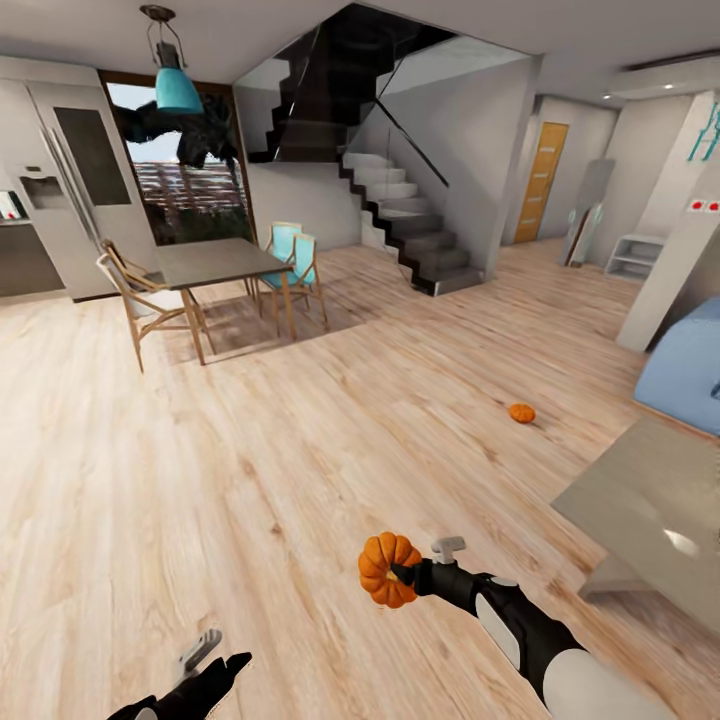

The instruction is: Place each of the two pumpkins and all three candles from the living room inside a cabinet in the living room (use any cabinet), then make sure every cabinet is closed, and position the cauldron so it is next to a table in the living room.

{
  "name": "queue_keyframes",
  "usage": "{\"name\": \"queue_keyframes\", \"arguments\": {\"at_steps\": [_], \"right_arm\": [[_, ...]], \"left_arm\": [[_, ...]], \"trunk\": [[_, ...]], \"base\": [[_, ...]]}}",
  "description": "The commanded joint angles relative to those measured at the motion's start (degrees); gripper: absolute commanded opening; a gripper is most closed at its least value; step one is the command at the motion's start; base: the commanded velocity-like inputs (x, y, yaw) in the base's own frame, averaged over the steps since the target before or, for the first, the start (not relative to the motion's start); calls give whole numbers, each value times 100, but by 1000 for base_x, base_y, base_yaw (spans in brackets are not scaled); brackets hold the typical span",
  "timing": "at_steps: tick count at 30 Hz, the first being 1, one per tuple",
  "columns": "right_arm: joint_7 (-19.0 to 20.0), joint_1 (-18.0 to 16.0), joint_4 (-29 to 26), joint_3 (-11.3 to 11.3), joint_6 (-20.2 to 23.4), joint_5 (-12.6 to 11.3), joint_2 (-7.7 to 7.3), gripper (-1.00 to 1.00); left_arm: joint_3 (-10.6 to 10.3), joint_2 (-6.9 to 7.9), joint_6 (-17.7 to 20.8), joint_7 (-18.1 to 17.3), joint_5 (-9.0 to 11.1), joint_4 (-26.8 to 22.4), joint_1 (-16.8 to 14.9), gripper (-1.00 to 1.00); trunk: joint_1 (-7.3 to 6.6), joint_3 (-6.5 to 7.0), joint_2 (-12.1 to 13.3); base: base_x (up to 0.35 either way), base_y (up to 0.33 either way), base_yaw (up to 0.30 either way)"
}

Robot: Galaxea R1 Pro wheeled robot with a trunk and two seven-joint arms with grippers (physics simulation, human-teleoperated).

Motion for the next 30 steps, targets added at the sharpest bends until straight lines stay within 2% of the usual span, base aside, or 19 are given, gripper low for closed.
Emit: {"name": "queue_keyframes", "arguments": {"at_steps": [1, 30], "right_arm": [[-4, -5, -11, 22, 39, -77, -4, -100], [-4, -5, -7, 22, 39, -78, 3, -100]], "left_arm": [[-17, 6, 17, 2, 50, -1, -1, 100], [-9, 6, 24, 1, 59, 1, -2, 100]], "trunk": [[2, -5, -3], [2, -5, -3]], "base": [[220, 274, -254], [195, 286, -255]]}}
